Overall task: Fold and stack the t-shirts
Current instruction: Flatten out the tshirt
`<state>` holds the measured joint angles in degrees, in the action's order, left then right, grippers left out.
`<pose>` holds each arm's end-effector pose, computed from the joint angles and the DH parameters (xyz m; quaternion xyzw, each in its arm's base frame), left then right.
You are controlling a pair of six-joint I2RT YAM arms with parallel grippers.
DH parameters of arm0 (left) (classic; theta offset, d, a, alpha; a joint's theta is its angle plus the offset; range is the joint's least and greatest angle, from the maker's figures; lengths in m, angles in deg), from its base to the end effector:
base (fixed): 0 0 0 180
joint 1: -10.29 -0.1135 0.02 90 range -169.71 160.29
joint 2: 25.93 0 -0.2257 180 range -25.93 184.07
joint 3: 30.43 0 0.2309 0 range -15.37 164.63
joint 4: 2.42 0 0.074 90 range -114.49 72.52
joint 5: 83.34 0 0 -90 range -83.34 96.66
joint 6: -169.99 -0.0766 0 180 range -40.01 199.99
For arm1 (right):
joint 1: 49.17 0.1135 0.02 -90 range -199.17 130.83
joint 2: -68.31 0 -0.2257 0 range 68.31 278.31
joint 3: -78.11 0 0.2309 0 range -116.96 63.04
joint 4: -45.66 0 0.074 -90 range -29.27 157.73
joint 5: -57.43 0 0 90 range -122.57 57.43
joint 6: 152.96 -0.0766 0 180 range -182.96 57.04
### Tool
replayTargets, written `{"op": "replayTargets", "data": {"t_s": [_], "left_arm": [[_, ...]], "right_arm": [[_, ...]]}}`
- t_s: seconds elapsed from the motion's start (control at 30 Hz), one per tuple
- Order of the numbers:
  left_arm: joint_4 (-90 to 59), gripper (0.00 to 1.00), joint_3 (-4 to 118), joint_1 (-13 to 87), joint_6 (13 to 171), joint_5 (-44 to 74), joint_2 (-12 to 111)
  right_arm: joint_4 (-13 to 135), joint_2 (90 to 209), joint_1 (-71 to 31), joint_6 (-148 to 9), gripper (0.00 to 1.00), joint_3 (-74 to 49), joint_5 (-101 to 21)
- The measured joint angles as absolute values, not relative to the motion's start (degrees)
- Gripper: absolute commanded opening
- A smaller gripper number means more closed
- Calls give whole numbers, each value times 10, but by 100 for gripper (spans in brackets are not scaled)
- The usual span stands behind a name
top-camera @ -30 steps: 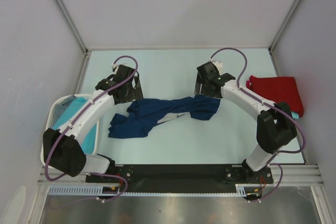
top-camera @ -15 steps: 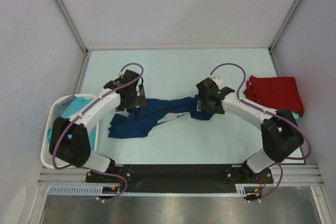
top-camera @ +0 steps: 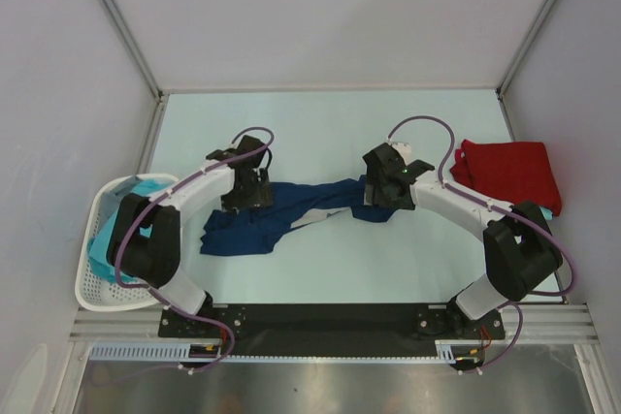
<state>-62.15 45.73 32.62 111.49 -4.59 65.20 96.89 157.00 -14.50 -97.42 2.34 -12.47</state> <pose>0.2710 -0.0952 0.1357 -0.0919 0.9821 0.0267 0.1621 0.2646 0.1510 0.1562 0.0373 0.9598 -0.0151 0.2779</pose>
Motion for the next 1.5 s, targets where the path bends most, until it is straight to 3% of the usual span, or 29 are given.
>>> {"op": "replayTargets", "data": {"t_s": [0.13,0.27,0.33,0.43,0.5,1.03,1.5], "left_arm": [[-621,59,457,326,1116,-37,661],[-618,33,458,326,1116,-34,661],[-616,31,458,326,1116,-34,661],[-615,17,458,326,1114,-34,661],[-615,1,458,326,1114,-34,663],[-624,0,471,326,1109,-45,634],[-675,0,721,327,1076,-111,638]], "right_arm": [[969,1570,-145,-972,79,23,-125],[969,1569,-145,-970,79,23,-125],[969,1569,-145,-970,79,24,-125],[969,1569,-145,-969,79,23,-125],[969,1569,-145,-969,79,23,-125],[969,1560,-145,-968,78,24,-125],[969,1549,-136,-967,78,23,-124]]}}
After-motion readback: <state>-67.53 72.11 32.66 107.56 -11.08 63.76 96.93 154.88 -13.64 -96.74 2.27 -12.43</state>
